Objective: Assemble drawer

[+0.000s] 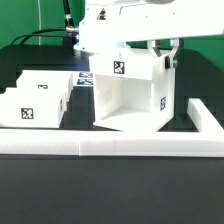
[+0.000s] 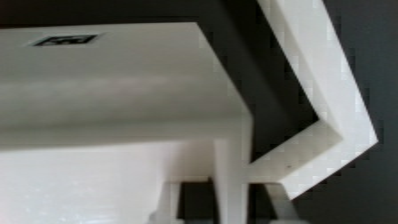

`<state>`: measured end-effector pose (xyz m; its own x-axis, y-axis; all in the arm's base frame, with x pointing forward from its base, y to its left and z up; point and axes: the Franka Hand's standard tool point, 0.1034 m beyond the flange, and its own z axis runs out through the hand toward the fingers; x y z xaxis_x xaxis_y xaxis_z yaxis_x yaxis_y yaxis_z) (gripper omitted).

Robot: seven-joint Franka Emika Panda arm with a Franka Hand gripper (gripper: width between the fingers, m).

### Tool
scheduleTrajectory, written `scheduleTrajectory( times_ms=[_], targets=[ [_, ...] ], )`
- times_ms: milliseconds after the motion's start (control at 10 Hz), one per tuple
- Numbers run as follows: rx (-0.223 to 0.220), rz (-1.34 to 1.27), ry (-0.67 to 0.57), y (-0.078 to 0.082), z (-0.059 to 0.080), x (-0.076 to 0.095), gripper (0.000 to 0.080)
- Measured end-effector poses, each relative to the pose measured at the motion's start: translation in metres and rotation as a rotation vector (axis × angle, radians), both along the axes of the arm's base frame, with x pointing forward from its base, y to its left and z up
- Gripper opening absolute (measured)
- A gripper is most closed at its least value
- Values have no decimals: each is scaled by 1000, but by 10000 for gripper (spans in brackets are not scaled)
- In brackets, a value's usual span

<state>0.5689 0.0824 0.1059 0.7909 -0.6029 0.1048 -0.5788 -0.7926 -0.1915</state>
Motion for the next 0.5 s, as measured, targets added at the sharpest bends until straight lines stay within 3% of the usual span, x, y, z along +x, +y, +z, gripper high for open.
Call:
scheduleTrajectory(
  times_ms=[500],
  targets=[
    [110, -374, 12, 4, -2, 5, 45]
  ],
)
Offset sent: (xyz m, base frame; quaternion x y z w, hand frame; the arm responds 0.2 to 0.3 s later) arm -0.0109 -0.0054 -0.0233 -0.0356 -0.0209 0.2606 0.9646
